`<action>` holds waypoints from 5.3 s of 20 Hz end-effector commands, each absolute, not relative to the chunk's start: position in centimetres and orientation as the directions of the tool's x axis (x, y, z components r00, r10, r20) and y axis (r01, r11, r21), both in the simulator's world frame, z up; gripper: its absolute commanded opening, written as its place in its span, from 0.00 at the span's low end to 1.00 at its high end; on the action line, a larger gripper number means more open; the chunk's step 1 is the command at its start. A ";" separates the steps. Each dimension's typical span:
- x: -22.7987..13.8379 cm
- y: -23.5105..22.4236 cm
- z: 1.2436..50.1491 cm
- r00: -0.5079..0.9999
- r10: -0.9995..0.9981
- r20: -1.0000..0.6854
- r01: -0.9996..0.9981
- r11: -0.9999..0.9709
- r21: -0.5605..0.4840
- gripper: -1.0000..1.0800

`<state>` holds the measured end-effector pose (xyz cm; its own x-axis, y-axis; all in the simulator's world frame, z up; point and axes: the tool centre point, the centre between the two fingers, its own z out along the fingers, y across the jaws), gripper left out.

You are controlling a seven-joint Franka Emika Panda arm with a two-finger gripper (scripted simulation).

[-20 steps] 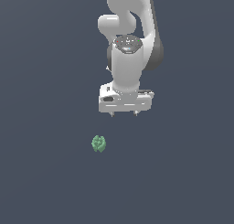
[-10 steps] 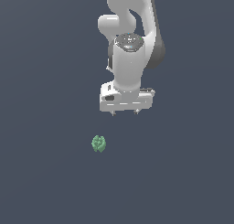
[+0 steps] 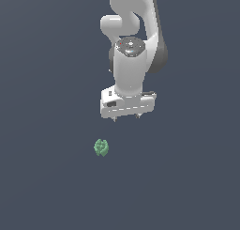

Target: Pick up the object and move it to a goal position.

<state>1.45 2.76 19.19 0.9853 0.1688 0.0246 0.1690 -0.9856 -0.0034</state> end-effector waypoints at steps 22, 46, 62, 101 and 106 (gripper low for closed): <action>4.9 -1.5 16.3 0.764 0.646 0.004 0.645 -0.764 0.011 0.96; 7.9 -7.0 12.9 0.298 0.955 -0.003 0.955 -0.298 0.002 0.96; 8.5 -8.7 11.9 0.148 0.989 0.000 0.989 -0.148 0.000 0.96; 8.1 -7.3 8.3 0.149 0.989 0.000 0.989 -0.149 0.000 0.00; 7.4 -4.7 10.8 0.148 0.989 -0.001 0.989 -0.148 0.000 0.00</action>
<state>7.62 -5.61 9.91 0.1494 0.9888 -0.0012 0.9888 -0.1494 -0.0017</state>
